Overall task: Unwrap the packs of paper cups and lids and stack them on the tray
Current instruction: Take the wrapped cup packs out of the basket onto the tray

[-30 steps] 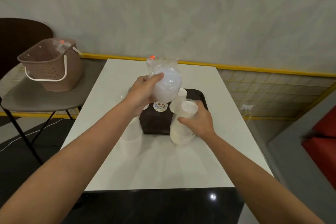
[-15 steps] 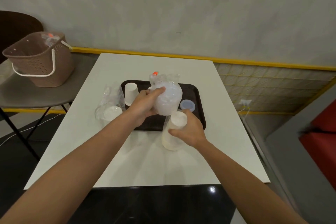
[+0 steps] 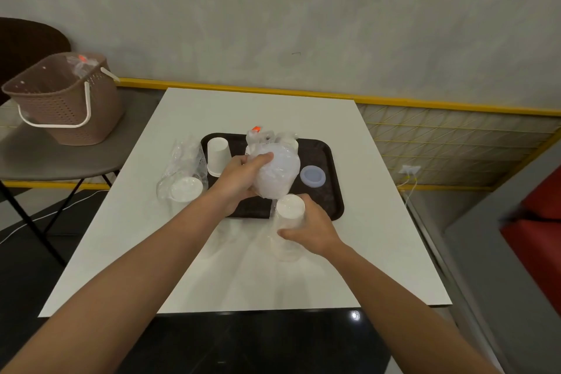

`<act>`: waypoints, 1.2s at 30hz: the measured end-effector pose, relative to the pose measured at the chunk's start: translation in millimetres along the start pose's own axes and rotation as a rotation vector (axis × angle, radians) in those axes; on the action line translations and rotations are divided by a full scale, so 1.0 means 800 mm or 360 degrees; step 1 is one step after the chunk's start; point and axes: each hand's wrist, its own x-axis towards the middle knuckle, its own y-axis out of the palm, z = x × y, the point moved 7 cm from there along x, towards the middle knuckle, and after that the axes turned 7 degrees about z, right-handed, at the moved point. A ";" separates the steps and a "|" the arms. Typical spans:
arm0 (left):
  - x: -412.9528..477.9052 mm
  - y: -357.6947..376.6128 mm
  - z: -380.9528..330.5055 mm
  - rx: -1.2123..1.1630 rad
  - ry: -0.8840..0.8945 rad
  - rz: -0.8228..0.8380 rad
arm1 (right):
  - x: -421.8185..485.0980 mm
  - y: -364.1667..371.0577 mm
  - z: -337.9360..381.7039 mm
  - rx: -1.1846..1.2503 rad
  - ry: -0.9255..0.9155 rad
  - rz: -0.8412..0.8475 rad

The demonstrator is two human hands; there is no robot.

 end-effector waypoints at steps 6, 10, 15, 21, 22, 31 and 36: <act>0.005 -0.001 -0.002 -0.0007 0.0014 -0.0010 | 0.004 -0.008 0.005 0.0077 -0.0063 0.0028; 0.010 0.003 -0.015 -0.0035 0.0069 0.0030 | 0.006 -0.025 0.016 0.0133 -0.0131 0.0109; 0.016 0.014 -0.026 -0.0003 0.0087 0.0010 | 0.011 -0.056 0.028 0.0382 -0.0143 0.0054; 0.022 0.042 -0.030 0.0095 0.0073 0.0019 | 0.021 -0.092 0.054 0.0897 -0.0106 -0.0114; 0.023 0.048 -0.031 0.0112 0.0087 0.0040 | 0.023 -0.095 0.057 0.0909 -0.0107 -0.0125; 0.031 0.085 -0.036 0.0260 0.0090 0.0203 | 0.025 -0.116 0.031 0.1203 0.0012 -0.0258; 0.032 0.067 -0.024 0.0531 0.0085 0.0084 | 0.013 -0.121 -0.012 0.1243 0.0099 -0.0314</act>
